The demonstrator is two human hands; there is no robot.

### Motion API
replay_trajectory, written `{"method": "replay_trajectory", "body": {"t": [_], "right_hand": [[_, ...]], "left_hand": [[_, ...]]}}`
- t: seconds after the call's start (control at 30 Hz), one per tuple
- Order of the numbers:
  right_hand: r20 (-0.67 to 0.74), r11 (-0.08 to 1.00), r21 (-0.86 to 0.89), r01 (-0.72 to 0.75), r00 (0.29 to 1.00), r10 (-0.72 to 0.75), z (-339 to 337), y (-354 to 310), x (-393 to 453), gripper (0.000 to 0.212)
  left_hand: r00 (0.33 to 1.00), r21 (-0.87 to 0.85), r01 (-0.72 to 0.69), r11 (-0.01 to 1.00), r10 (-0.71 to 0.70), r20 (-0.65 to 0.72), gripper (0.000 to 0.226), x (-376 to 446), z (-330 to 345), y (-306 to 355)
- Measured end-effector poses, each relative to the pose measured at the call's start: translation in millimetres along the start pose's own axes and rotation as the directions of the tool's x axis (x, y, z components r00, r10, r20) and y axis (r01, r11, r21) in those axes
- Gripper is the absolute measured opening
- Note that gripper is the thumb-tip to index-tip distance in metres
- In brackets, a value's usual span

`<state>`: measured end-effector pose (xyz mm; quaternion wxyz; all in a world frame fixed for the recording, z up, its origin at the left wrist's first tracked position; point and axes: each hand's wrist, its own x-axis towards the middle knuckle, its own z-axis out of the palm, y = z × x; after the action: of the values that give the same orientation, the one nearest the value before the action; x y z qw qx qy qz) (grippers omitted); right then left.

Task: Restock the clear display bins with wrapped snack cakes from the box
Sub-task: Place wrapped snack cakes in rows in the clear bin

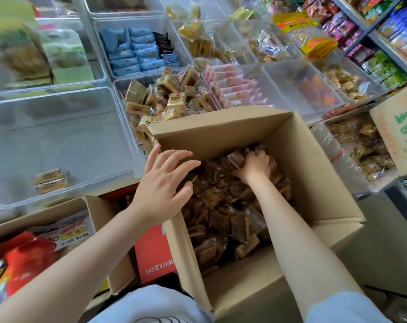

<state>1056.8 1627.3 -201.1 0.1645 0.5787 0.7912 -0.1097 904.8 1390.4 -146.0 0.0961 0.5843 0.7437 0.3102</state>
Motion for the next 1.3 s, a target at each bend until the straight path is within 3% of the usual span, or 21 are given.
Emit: {"method": "replay_trajectory", "body": {"t": [0.07,0.1,0.17,0.27,0.37,0.47,0.6,0.83,0.97,1.03,1.13,1.3], "right_hand": [[0.169,0.916,0.399,-0.043,0.985,-0.027,-19,0,-15,0.078],[0.269,0.774,0.626,-0.093,0.958,-0.102,-29,0,-27,0.071],[0.393,0.461,0.861,-0.216,0.857,-0.333,-47,0,-59,0.054],[0.359,0.161,0.929,-0.334,0.704,-0.612,-60,-4,-101,0.049],[0.293,0.076,0.938,-0.339,0.651,-0.701,-67,-21,-136,0.051],[0.238,0.029,0.945,-0.325,0.626,-0.743,-71,-45,-161,0.051],[0.229,0.079,0.960,-0.269,0.592,-0.773,-72,-83,-178,0.052],[0.100,0.380,0.902,0.206,0.756,-0.647,-55,-171,-196,0.027],[0.020,0.474,0.804,0.359,0.781,-0.624,-28,-243,-202,0.023],[-0.044,0.546,0.691,0.473,0.782,-0.622,-15,-278,-201,0.026],[-0.071,0.601,0.578,0.551,0.768,-0.636,-1,-333,-203,0.022],[-0.099,0.558,0.502,0.661,0.685,-0.722,31,-429,-209,0.025]], "left_hand": [[1.000,0.002,0.000,1.000,0.000,0.000,0.049,-1,0,1],[1.000,-0.002,0.002,1.000,-0.002,0.000,0.051,-1,-1,1],[1.000,-0.040,0.028,0.999,-0.028,-0.002,0.059,-3,-2,1],[0.998,-0.124,0.065,0.990,-0.068,-0.020,0.088,-6,-7,4],[0.996,-0.248,0.038,0.968,-0.058,-0.073,0.108,-10,-18,14],[0.994,-0.283,-0.012,0.959,-0.021,-0.111,0.106,-16,-31,17],[0.986,-0.359,0.066,0.931,-0.116,-0.119,0.090,-28,-56,-4],[0.958,-0.142,0.151,0.978,-0.180,-0.221,0.077,-67,-99,-75],[0.953,-0.073,0.230,0.971,-0.239,-0.188,0.101,-104,-128,-146],[0.908,-0.042,0.383,0.923,-0.385,-0.168,0.102,-127,-147,-193],[0.787,0.051,0.605,0.795,-0.586,-0.191,0.084,-168,-172,-274],[0.669,0.223,0.743,0.632,-0.717,-0.198,0.064,-231,-186,-367]]}}
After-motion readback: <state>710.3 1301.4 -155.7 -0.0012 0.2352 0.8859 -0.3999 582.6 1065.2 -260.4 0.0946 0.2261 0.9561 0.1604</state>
